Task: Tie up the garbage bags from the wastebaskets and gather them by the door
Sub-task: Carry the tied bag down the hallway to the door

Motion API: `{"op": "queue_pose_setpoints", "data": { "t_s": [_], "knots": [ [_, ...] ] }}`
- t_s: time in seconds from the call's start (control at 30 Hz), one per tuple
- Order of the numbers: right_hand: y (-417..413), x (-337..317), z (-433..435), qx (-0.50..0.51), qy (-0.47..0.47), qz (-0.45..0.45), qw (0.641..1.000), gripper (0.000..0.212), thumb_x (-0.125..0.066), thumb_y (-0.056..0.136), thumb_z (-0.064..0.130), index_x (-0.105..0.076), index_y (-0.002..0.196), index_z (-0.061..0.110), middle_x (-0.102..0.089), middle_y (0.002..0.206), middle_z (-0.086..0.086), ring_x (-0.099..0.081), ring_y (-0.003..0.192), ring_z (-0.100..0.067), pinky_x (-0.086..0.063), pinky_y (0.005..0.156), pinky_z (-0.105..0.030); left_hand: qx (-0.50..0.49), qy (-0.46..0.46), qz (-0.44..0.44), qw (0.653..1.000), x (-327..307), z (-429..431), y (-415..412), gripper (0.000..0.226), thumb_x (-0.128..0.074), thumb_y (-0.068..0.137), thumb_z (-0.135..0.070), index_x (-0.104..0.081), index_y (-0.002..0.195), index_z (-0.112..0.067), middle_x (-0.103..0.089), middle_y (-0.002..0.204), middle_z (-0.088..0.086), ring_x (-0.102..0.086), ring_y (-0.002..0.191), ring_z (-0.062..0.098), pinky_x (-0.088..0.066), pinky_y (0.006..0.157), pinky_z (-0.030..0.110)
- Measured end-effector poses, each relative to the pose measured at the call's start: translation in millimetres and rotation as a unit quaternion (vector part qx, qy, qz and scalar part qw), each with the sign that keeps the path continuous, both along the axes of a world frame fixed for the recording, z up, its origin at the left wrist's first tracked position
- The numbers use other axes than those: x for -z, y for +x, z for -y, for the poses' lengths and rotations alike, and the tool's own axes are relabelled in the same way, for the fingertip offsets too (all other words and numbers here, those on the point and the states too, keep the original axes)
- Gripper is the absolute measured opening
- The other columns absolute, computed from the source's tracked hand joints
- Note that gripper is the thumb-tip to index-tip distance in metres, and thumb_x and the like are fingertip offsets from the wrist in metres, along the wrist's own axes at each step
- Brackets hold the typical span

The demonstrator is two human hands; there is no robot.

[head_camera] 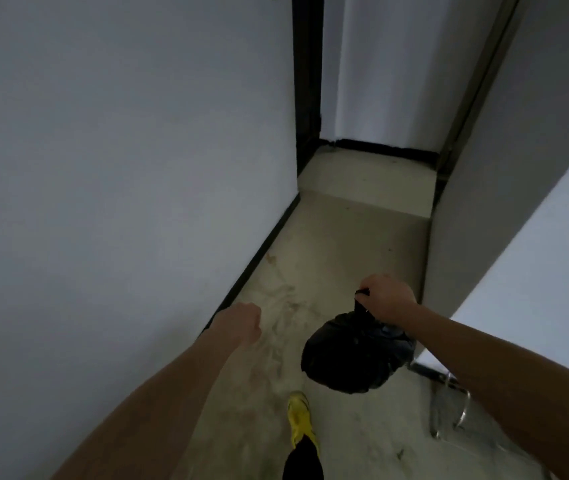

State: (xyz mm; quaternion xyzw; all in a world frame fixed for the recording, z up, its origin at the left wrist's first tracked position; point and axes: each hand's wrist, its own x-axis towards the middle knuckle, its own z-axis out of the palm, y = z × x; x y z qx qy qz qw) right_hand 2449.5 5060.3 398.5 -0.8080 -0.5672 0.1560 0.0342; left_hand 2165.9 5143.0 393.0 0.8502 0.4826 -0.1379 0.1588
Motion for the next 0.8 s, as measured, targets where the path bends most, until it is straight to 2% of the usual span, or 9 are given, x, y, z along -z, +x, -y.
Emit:
{"op": "queue_pose_setpoints", "data": {
  "t_s": [0.17, 0.33, 0.4, 0.5, 0.67, 0.8],
  "knots": [
    [78.2, 11.8, -119.6, -0.005, -0.027, 0.013, 1.000, 0.031, -0.047, 0.099, 0.033, -0.071, 0.103, 0.013, -0.068, 0.106, -0.007, -0.063, 0.096, -0.024, -0.043, 0.070, -0.026, 0.010, -0.034, -0.014, 0.999, 22.5, -145.4, 74.4, 0.028, -0.045, 0.095, -0.023, -0.056, 0.116, -0.009, -0.060, 0.118, 0.008, -0.060, 0.106, 0.025, -0.046, 0.086, 0.030],
    [158.3, -6.2, -240.9, 0.016, -0.006, 0.000, 1.000, 0.032, -0.047, 0.100, 0.033, -0.071, 0.101, 0.012, -0.068, 0.107, -0.006, -0.063, 0.096, -0.023, -0.041, 0.068, -0.026, 0.018, -0.020, 0.016, 1.000, 1.0, -285.2, 163.1, 0.027, -0.044, 0.093, -0.020, -0.059, 0.110, -0.007, -0.060, 0.109, 0.007, -0.060, 0.101, 0.024, -0.048, 0.084, 0.030],
    [184.5, -8.0, -279.2, 0.017, -0.008, 0.001, 1.000, 0.031, -0.047, 0.100, 0.033, -0.071, 0.101, 0.013, -0.067, 0.106, -0.005, -0.062, 0.094, -0.023, -0.042, 0.070, -0.026, 0.024, -0.016, 0.009, 1.000, -3.8, -326.4, 194.6, 0.027, -0.044, 0.093, -0.020, -0.059, 0.110, -0.006, -0.059, 0.109, 0.007, -0.059, 0.103, 0.025, -0.045, 0.083, 0.028],
    [228.1, -2.9, -345.6, 0.011, -0.005, -0.004, 1.000, 0.031, -0.046, 0.100, 0.034, -0.071, 0.103, 0.014, -0.067, 0.107, -0.005, -0.062, 0.095, -0.024, -0.045, 0.074, -0.028, 0.021, -0.019, 0.009, 1.000, -2.9, -391.1, 240.1, 0.027, -0.043, 0.094, -0.023, -0.058, 0.111, -0.008, -0.060, 0.116, 0.009, -0.059, 0.105, 0.025, -0.047, 0.089, 0.031],
    [296.0, 28.5, -461.7, -0.019, -0.020, -0.010, 1.000, 0.031, -0.046, 0.100, 0.035, -0.069, 0.111, 0.017, -0.065, 0.118, -0.005, -0.060, 0.105, -0.025, -0.048, 0.085, -0.031, -0.016, -0.024, -0.012, 1.000, 22.2, -486.4, 310.6, 0.023, -0.044, 0.093, -0.023, -0.058, 0.108, -0.012, -0.062, 0.112, 0.007, -0.060, 0.100, 0.023, -0.049, 0.088, 0.033],
    [348.4, 52.9, -557.2, -0.046, -0.026, -0.024, 0.998, 0.030, -0.049, 0.097, 0.034, -0.072, 0.102, 0.015, -0.069, 0.109, -0.007, -0.063, 0.098, -0.026, -0.049, 0.080, -0.031, -0.060, -0.040, -0.038, 0.997, 34.3, -553.0, 369.8, 0.022, -0.047, 0.092, -0.021, -0.058, 0.109, -0.013, -0.061, 0.112, 0.008, -0.060, 0.099, 0.024, -0.051, 0.090, 0.037]
  ]
}}
